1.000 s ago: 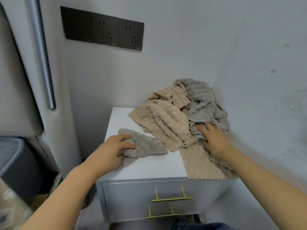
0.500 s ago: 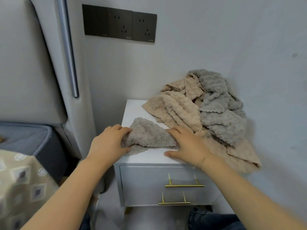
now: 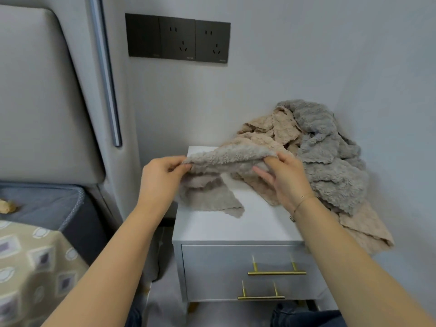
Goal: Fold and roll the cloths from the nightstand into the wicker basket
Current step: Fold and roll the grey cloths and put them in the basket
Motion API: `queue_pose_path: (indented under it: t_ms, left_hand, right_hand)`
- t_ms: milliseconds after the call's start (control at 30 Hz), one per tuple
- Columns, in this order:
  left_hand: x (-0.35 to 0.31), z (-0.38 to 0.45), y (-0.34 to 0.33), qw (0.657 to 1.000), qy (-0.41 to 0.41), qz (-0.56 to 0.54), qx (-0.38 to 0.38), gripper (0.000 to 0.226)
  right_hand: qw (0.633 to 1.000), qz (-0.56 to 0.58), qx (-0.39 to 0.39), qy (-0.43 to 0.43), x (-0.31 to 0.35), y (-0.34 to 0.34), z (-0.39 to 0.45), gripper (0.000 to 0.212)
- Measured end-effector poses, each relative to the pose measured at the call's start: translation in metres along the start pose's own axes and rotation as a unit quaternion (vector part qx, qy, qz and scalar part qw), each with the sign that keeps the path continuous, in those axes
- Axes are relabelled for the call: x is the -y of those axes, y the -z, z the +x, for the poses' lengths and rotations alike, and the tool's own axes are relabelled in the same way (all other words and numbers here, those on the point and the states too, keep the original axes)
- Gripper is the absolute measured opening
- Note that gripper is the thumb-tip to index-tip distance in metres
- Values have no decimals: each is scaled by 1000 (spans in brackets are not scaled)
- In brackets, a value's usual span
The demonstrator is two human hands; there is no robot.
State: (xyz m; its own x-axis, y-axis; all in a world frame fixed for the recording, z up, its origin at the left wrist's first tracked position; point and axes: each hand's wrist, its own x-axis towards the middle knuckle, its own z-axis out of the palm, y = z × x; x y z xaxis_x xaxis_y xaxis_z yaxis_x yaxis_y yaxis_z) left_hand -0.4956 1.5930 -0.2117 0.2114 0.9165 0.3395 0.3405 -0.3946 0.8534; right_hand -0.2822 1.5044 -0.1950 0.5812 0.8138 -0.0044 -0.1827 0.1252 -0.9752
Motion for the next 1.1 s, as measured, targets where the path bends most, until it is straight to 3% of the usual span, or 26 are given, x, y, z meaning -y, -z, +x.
queue_pose_path:
  t_ms: [167, 267, 333, 433, 500, 567, 633, 700, 767, 867, 967, 1100]
  left_hand:
    - [-13, 3, -10, 985, -110, -117, -61, 28]
    - [-14, -5, -6, 983, -163, -3, -87, 25]
    - [-6, -14, 1, 977, -161, 127, -60, 20]
    - [9, -26, 15, 980, -105, 167, 4, 18]
    - [12, -34, 21, 988, -59, 143, 25, 17]
    - [14, -39, 23, 994, -7, 107, 37, 17]
    - [17, -41, 25, 996, 20, 69, 53, 15]
    - [19, -40, 26, 995, 9, 87, 56, 13]
    - [19, -34, 24, 993, 2, 111, 46, 13]
    - [8, -17, 12, 1000, 17, -25, -9, 12]
    - [-10, -2, 2, 980, -15, -189, -60, 16]
    - [-9, -1, 4, 976, -89, -193, -50, 10]
  right_hand:
    - [960, -107, -34, 256, 21, -9, -5, 21]
    - [919, -178, -9, 351, 19, 5, -20, 25]
    - [867, -280, 23, 412, 10, 22, -27, 24]
    - [791, -450, 62, 409, -6, 52, -26, 22]
    - [775, -525, 73, 345, -14, 67, -26, 18]
    - [786, -538, 51, 300, -18, 76, -28, 11]
    - [825, -494, 11, 275, -18, 77, -31, 9]
    - [899, -383, -14, 213, -17, 71, -33, 10]
    - [969, -228, -7, 97, -17, 57, -30, 8]
    - [1000, -15, 26, 2, -11, 31, -16, 7]
    - [992, 54, 19, 113, 13, 9, -5, 9]
    - [958, -41, 13, 285, 27, 12, -14, 14]
